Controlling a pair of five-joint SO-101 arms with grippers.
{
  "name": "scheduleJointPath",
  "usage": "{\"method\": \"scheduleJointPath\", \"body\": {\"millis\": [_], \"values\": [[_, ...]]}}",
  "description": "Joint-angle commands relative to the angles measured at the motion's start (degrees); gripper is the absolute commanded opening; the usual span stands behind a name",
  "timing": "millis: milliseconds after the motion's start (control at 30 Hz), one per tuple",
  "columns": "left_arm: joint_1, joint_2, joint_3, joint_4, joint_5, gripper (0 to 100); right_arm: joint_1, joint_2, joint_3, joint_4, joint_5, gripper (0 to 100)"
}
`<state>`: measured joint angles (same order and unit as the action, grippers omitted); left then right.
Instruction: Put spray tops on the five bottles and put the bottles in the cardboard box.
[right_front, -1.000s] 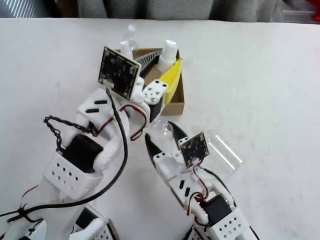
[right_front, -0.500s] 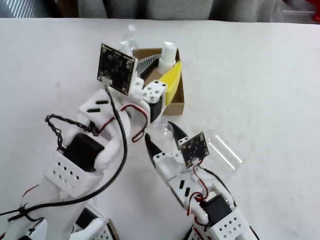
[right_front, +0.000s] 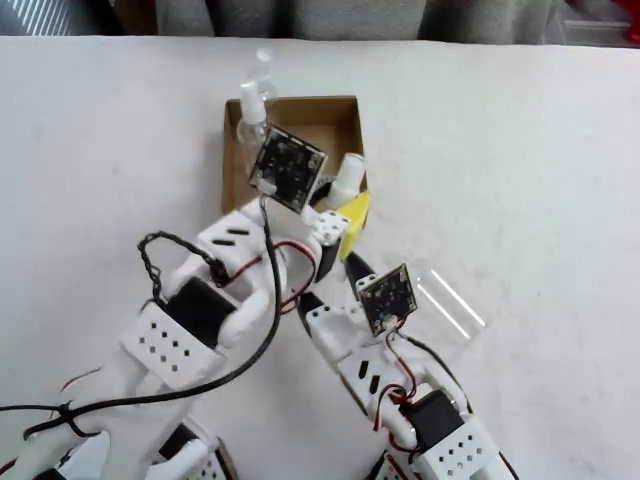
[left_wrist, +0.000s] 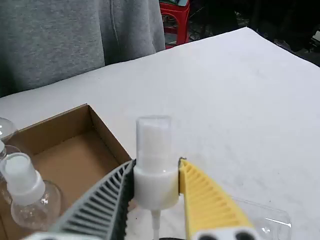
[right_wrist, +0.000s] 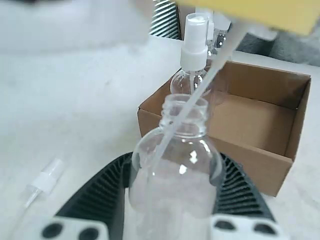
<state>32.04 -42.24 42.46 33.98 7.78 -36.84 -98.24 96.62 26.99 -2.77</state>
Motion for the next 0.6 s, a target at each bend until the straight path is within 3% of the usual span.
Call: {"method": "scheduleJointPath", "body": {"millis": [0,567], "values": [[0.7,-3.9,1.6,-2.8,0.7,3,0.7,-0.7,0.5,0.3,0.3,12.2],[0.7,-20.2,17.8,-2.8,0.2,3,0.7,-0.8,0.5,0.2,0.3,12.3]]}}
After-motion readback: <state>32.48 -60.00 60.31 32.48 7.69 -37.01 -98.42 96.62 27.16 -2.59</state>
